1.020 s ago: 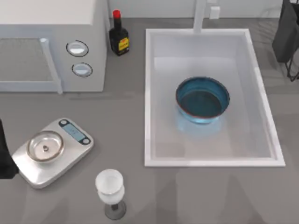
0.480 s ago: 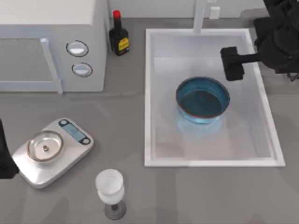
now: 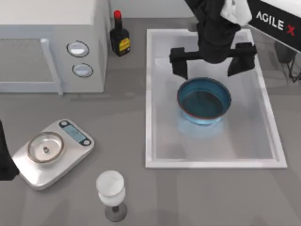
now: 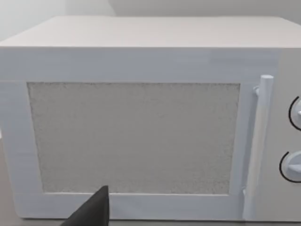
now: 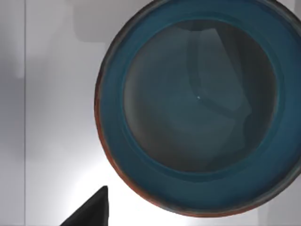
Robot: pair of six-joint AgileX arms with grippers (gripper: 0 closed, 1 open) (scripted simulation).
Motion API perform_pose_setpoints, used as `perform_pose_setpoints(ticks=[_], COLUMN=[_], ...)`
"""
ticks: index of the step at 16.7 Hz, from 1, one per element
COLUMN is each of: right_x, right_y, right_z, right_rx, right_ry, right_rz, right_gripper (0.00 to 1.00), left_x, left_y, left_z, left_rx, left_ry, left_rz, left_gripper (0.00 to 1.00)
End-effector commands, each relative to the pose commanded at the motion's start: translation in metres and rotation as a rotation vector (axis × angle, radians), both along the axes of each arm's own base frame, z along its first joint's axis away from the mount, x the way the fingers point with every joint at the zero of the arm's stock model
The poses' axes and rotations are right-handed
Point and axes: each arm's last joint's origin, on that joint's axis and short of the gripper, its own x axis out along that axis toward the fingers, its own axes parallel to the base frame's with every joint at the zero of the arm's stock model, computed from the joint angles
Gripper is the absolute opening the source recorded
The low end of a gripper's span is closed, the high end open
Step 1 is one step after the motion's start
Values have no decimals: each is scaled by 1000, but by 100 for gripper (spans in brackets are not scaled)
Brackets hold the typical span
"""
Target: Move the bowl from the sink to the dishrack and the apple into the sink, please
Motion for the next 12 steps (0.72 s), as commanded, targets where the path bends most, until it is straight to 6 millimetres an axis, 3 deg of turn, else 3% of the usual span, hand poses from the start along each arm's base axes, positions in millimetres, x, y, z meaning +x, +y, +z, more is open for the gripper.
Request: perform_pose_setpoints(ticks=[6, 12], right_x=[10, 10], right_y=[45, 54], right_z=[-29, -25], right_rx=[22, 40], right_ry=[44, 35], right_rz=[-60, -69], right_gripper=[100, 100], left_x=[0, 0], left_y=[0, 0], left_z=[0, 0], left_rx=[0, 0], left_ry=[0, 0], left_rz=[0, 0], left_gripper=[100, 100])
